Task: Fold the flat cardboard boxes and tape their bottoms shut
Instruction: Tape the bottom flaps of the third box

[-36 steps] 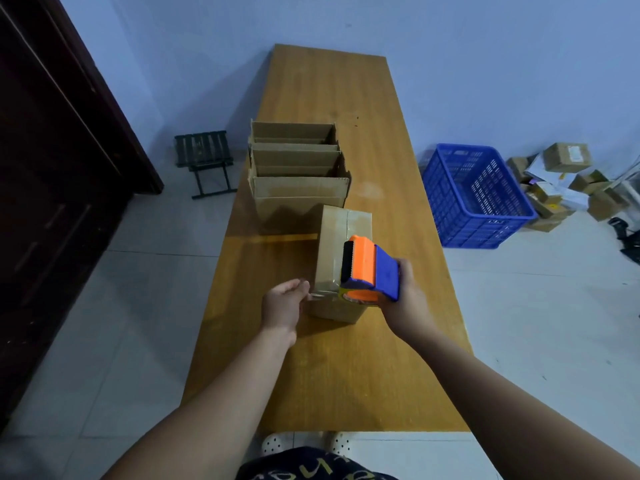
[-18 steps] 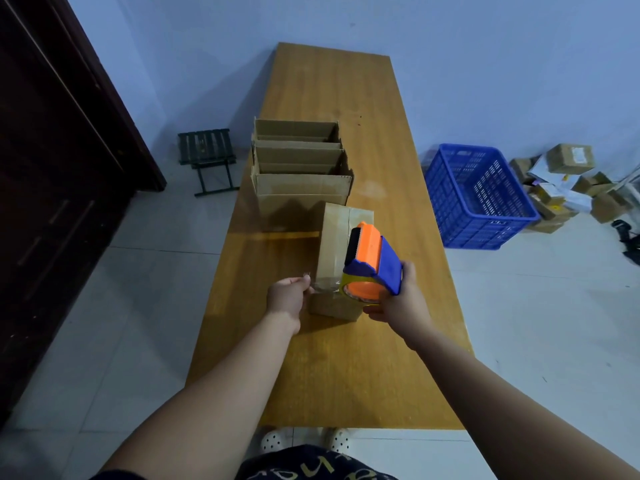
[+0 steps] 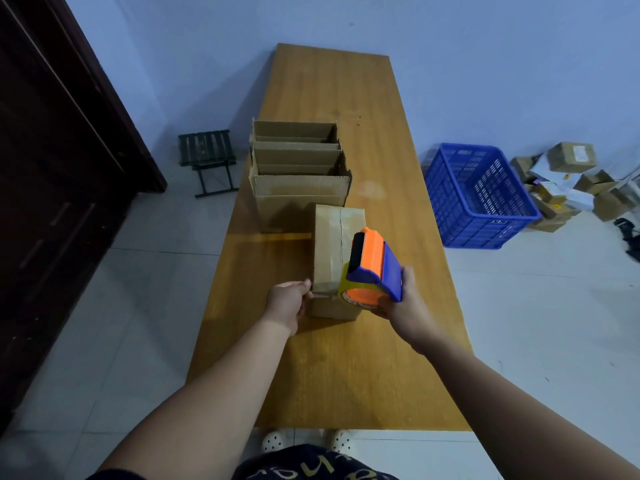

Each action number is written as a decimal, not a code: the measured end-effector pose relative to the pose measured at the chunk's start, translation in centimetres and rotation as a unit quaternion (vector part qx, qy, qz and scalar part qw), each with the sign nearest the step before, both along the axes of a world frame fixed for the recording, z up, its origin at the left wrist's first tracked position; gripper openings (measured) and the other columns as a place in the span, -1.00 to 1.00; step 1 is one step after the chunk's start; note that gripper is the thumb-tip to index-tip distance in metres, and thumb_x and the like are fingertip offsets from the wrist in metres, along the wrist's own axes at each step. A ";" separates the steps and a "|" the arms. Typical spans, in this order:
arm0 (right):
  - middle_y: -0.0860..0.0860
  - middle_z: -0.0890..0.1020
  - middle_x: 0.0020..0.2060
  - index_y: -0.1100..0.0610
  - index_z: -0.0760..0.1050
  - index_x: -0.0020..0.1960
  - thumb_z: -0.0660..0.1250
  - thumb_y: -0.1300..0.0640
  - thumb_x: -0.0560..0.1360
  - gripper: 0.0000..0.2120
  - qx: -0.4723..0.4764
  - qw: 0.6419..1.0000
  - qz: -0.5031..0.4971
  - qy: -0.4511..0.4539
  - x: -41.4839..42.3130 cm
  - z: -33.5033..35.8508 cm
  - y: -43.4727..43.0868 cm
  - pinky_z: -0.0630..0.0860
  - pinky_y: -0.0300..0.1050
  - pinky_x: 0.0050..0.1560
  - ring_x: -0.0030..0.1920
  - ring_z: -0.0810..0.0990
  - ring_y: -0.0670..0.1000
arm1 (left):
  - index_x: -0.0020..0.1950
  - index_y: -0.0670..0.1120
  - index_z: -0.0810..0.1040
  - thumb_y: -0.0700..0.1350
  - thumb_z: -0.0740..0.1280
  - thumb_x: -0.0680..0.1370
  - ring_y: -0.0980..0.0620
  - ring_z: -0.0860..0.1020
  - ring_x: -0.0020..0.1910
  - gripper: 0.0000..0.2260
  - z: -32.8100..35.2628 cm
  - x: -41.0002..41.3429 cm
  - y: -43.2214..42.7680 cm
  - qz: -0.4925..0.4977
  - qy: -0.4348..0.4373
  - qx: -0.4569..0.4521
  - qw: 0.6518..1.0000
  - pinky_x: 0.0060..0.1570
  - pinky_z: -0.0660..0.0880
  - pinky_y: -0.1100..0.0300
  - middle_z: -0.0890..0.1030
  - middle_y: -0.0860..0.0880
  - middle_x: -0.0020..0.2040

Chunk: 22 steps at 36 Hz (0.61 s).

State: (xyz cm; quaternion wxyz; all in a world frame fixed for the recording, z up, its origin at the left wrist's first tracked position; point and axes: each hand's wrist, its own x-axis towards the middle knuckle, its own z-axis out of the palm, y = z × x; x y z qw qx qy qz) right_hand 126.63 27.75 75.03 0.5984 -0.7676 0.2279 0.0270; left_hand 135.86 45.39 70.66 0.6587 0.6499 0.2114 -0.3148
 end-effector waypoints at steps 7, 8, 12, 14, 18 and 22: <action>-0.05 0.48 0.10 0.01 0.22 0.25 0.25 0.34 0.57 -0.61 0.018 0.999 0.030 0.014 0.5 1.0 -0.3 0.63 -0.01 0.01 0.08 0.57 0.02 | -0.06 -0.07 0.54 -0.14 0.27 0.61 0.00 0.44 -0.15 -0.91 -0.3 -0.2 -0.1 -0.001 -0.008 0.008 1.000 -0.04 0.40 0.12 0.51 -0.06 -0.18; -0.05 0.48 0.10 0.00 0.22 0.25 0.24 0.35 0.56 -0.61 0.014 0.999 0.030 0.019 0.6 1.0 -0.3 0.63 0.02 0.03 0.08 0.57 0.02 | -0.06 -0.07 0.53 -0.14 0.26 0.61 0.00 0.44 -0.14 -0.91 -0.3 -0.2 -0.1 -0.002 -0.009 0.011 1.000 -0.02 0.41 0.11 0.51 -0.06 -0.17; 0.02 0.50 0.09 0.01 0.22 0.23 0.27 0.31 0.56 -0.63 -0.020 0.998 0.046 0.036 0.8 1.1 -0.3 0.62 0.11 0.05 0.08 0.58 0.05 | 0.05 -0.12 0.55 -0.11 0.24 0.62 -0.01 0.46 -0.12 -0.87 -0.5 -0.4 -0.1 -0.015 -0.025 0.021 0.999 -0.01 0.42 0.09 0.52 -0.07 -0.16; 0.02 0.52 0.03 0.02 0.22 0.22 0.28 0.28 0.56 -0.64 -0.056 0.996 0.058 0.045 0.8 1.3 -0.3 0.62 0.14 0.03 0.04 0.60 0.06 | 0.03 -0.12 0.56 -0.09 0.23 0.62 -0.03 0.47 -0.10 -0.85 -0.6 -0.6 -0.1 -0.023 -0.039 0.029 0.999 0.00 0.42 0.07 0.53 -0.07 -0.16; -0.01 0.53 -0.08 0.05 0.22 0.21 0.28 0.25 0.56 -0.67 -0.119 0.989 0.076 0.038 0.9 1.5 -0.2 0.58 -0.10 -0.16 -0.11 0.57 -0.03 | -0.05 -0.08 0.57 -0.08 0.24 0.62 -0.07 0.51 -0.03 -0.85 -0.6 -1.0 -0.1 -0.028 -0.057 0.035 0.997 0.14 0.43 -0.04 0.57 -0.07 -0.15; -0.02 0.55 -0.11 0.06 0.22 0.21 0.33 0.19 0.55 -0.66 -0.161 0.983 0.086 0.038 0.9 1.5 -0.4 0.42 -0.26 -0.25 -0.16 0.55 -0.09 | -0.05 -0.07 0.56 -0.06 0.23 0.62 -0.06 0.51 -0.03 -0.85 -0.4 -1.0 -0.1 -0.034 -0.070 0.049 0.996 0.12 0.43 -0.02 0.57 -0.08 -0.13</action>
